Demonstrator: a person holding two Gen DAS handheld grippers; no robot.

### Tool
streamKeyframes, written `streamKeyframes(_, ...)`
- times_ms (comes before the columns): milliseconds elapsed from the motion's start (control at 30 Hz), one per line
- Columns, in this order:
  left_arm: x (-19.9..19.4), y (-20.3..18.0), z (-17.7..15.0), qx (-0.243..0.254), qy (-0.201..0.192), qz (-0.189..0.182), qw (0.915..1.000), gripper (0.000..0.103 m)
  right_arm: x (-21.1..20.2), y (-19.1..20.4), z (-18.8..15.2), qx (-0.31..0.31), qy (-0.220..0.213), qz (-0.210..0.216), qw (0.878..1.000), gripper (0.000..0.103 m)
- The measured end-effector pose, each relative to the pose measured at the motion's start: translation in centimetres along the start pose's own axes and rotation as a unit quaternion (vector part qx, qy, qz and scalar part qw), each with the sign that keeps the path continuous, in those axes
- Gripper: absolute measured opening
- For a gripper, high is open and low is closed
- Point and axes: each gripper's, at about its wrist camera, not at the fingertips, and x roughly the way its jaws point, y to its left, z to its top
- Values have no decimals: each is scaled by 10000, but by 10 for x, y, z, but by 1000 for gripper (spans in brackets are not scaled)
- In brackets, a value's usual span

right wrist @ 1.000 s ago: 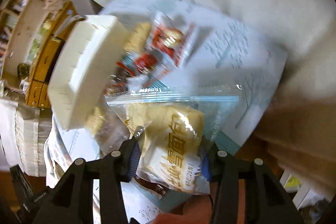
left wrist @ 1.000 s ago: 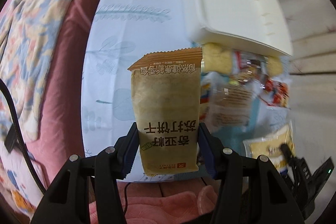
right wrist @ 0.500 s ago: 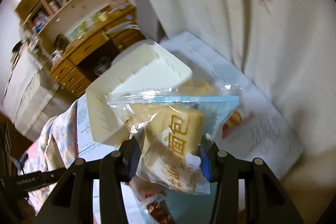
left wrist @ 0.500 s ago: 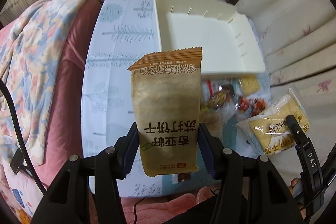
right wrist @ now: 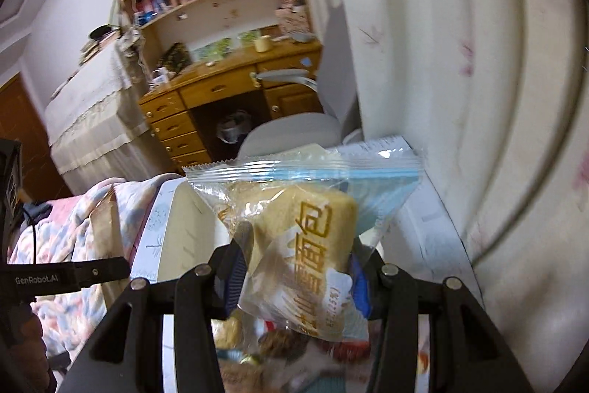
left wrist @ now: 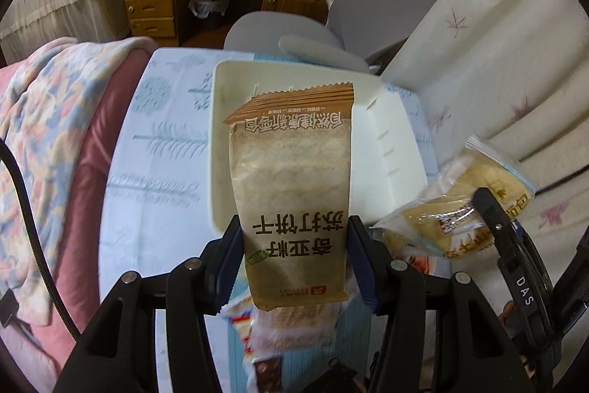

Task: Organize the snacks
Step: 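Lift and carry both held packets over the white tray, then open both tools to drop the packets into the tray, then withdraw both tools from the tray toward the remaining snacks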

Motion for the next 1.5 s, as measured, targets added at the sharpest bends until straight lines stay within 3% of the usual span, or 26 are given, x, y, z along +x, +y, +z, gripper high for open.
streamKeyframes(200,19,-14,12,47,-373,17,9993,53,34,-6,9,-384,33,317,9988,49)
streamKeyframes(367,31,-21,16,110,-593,268,9978,55,58,-11,10,-417,281,401,9979,52)
streamKeyframes(433,32,-23,18,75,-711,375,9967,78,65,-12,11,-449,369,265,9980,58)
streamKeyframes(567,28,-26,17,18,-1005,680,9926,83,72,-21,11,-282,483,389,9977,70)
streamKeyframes(633,27,-26,15,4,-936,719,9930,83,71,-22,9,-296,456,416,9977,79)
streamKeyframes(967,-2,-13,-23,-24,-891,593,9943,83,48,-22,3,-14,323,538,9980,79)
streamKeyframes(1500,-41,44,-93,227,-542,206,9981,83,-15,-5,-57,803,265,7,9964,79)
